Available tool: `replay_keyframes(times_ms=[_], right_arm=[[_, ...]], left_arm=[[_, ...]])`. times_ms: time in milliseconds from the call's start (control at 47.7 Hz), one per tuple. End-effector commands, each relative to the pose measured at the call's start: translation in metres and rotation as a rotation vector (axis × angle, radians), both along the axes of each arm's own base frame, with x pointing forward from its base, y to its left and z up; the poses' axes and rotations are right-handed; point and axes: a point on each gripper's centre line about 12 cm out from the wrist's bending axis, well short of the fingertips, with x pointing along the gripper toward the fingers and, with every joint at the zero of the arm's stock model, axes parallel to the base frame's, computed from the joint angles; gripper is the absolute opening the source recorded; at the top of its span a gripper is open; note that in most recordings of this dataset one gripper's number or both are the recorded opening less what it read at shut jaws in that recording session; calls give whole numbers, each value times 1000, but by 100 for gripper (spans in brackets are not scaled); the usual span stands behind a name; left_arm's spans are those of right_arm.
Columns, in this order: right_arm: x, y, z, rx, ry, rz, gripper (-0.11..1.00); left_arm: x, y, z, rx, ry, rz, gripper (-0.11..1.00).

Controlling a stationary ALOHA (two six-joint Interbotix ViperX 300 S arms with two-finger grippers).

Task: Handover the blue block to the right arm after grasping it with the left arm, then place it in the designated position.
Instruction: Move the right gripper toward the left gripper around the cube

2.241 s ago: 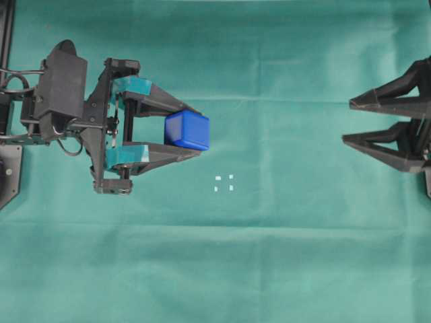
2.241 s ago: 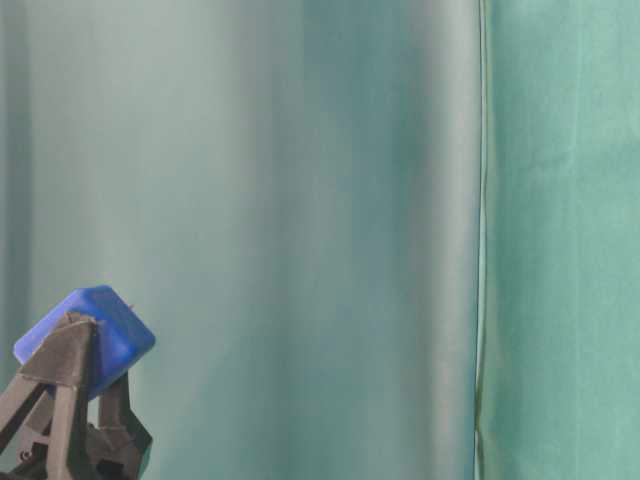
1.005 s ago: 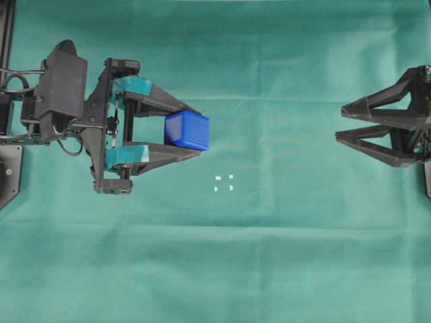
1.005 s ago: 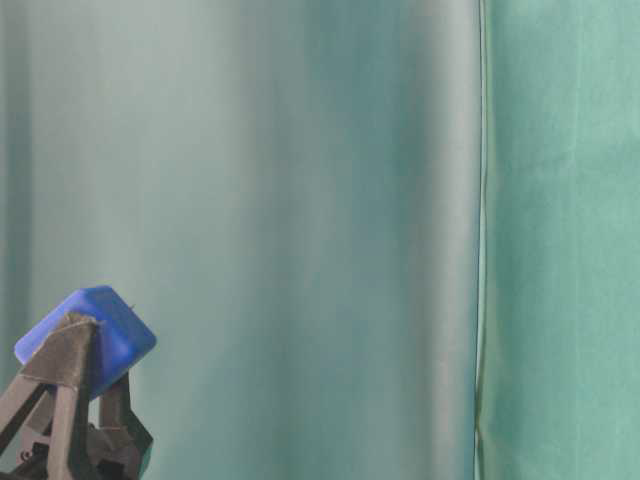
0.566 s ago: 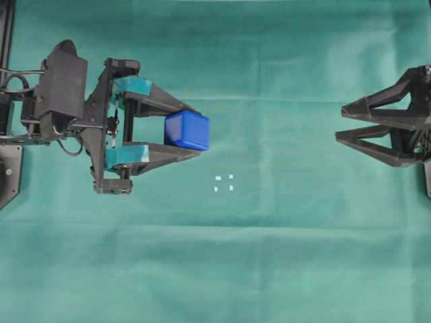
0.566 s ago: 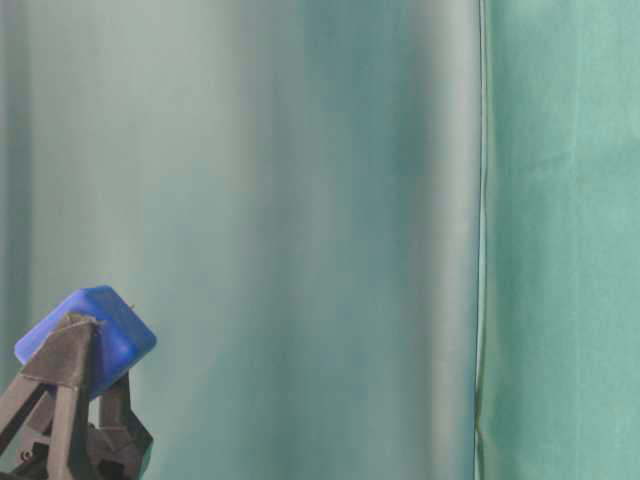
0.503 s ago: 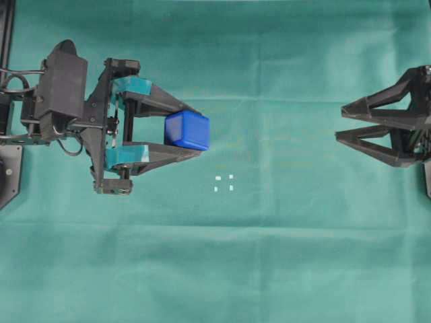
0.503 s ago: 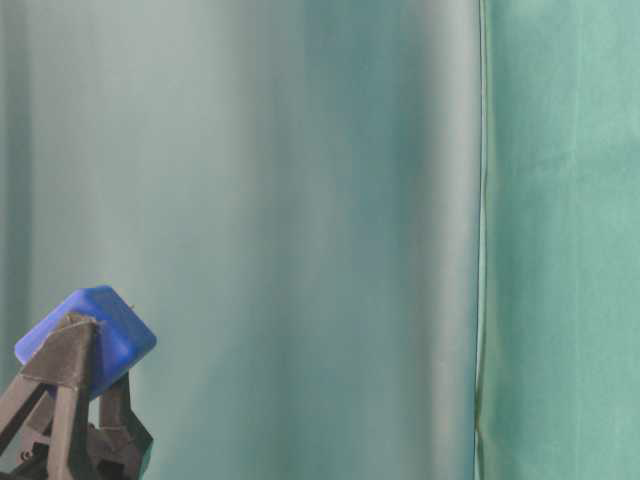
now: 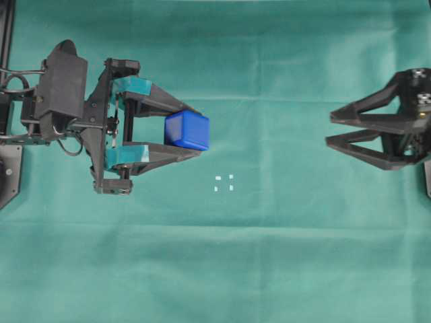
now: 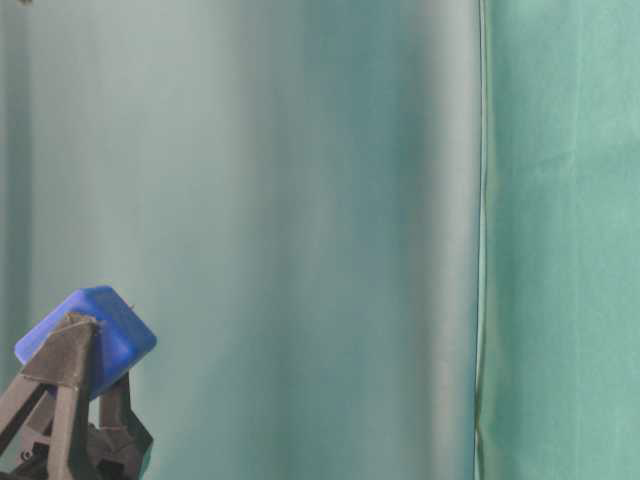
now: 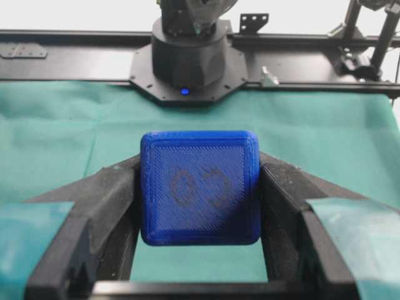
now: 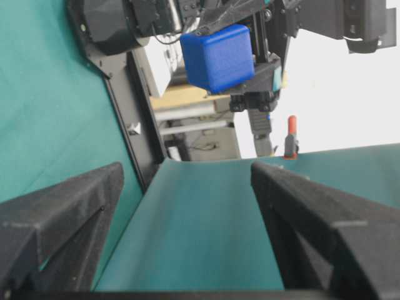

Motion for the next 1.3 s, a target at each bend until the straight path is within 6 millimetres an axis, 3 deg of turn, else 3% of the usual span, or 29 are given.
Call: replay_keyframes(times_ms=[0, 859, 1110, 1278], right_arm=[[10, 0, 16, 1, -29, 6, 90], [147, -1, 31, -60, 26, 25, 90], [175, -1, 35, -74, 17, 26, 90], [181, -2, 34, -74, 20, 24, 90]], left_arm=[[0, 0, 9, -2, -28, -1, 47], [-1, 0, 9, -2, -15, -1, 47], [-1, -1, 8, 0, -11, -2, 47], [-1, 0, 8, -2, -8, -1, 47]])
